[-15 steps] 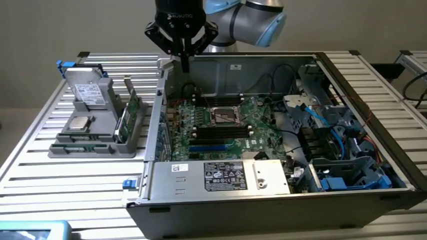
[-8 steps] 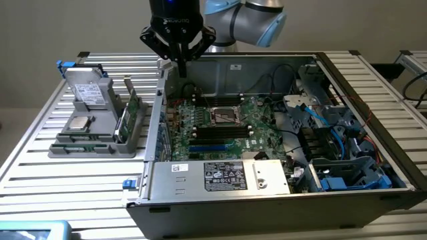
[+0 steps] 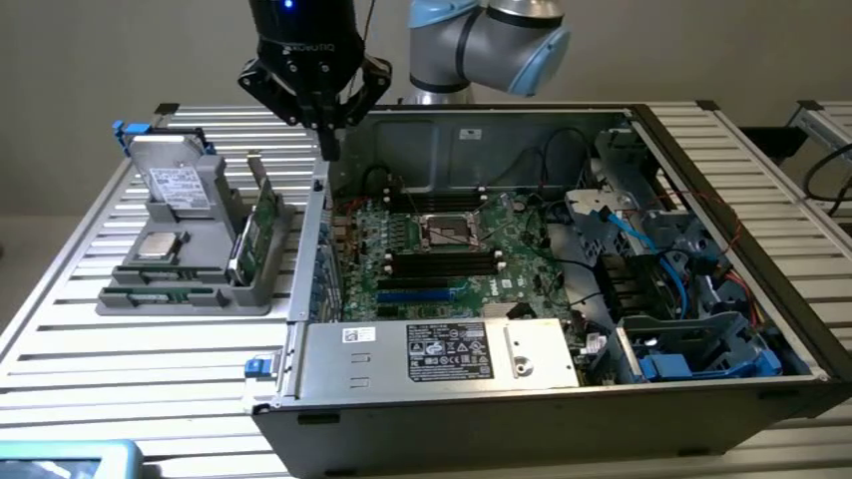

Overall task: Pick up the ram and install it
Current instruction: 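Reach for the ram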

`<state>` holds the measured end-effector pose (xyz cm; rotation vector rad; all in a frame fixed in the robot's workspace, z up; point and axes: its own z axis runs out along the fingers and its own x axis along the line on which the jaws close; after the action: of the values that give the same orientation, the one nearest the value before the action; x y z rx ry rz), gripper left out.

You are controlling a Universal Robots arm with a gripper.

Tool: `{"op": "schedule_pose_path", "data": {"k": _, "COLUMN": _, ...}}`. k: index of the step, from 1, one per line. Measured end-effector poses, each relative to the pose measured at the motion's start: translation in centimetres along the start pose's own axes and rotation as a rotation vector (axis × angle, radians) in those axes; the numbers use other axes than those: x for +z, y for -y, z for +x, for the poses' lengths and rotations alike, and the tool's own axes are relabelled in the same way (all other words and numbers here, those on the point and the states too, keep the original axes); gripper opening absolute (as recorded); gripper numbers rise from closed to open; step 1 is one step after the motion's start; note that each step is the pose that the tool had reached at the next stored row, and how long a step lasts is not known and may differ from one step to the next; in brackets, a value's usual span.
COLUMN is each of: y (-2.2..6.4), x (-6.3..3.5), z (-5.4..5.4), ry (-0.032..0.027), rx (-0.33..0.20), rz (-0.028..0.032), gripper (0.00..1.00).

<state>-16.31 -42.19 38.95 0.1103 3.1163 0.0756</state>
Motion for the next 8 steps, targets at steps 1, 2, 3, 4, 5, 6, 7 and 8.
{"op": "schedule_pose_path", "data": {"k": 1, "y": 0.04, "x": 0.04, "z": 0.5, "ry": -0.0001, "rx": 0.0, "rz": 0.0, "gripper": 0.11}}
{"op": "schedule_pose_path", "data": {"k": 2, "y": 0.09, "x": 0.08, "z": 0.9, "ry": 0.0, "rx": 0.0, "rz": 0.0, "gripper": 0.11}}
{"op": "schedule_pose_path", "data": {"k": 3, "y": 0.14, "x": 0.12, "z": 1.4, "ry": 0.0, "rx": 0.0, "rz": 0.0, "gripper": 0.11}}
{"op": "schedule_pose_path", "data": {"k": 4, "y": 0.19, "x": 0.16, "z": 1.8, "ry": 0.0, "rx": 0.0, "rz": 0.0, "gripper": 0.11}}
{"op": "schedule_pose_path", "data": {"k": 5, "y": 0.23, "x": 0.2, "z": 2.3, "ry": 0.0, "rx": 0.0, "rz": 0.0, "gripper": 0.11}}
{"op": "schedule_pose_path", "data": {"k": 6, "y": 0.27, "x": 0.25, "z": 2.7, "ry": 0.0, "rx": 0.0, "rz": 0.0, "gripper": 0.11}}
{"op": "schedule_pose_path", "data": {"k": 7, "y": 0.32, "x": 0.31, "z": 3.2, "ry": -0.0001, "rx": 0.0, "rz": 0.0, "gripper": 0.11}}
{"op": "schedule_pose_path", "data": {"k": 8, "y": 0.37, "x": 0.38, "z": 3.6, "ry": 0.0, "rx": 0.0, "rz": 0.0, "gripper": 0.11}}
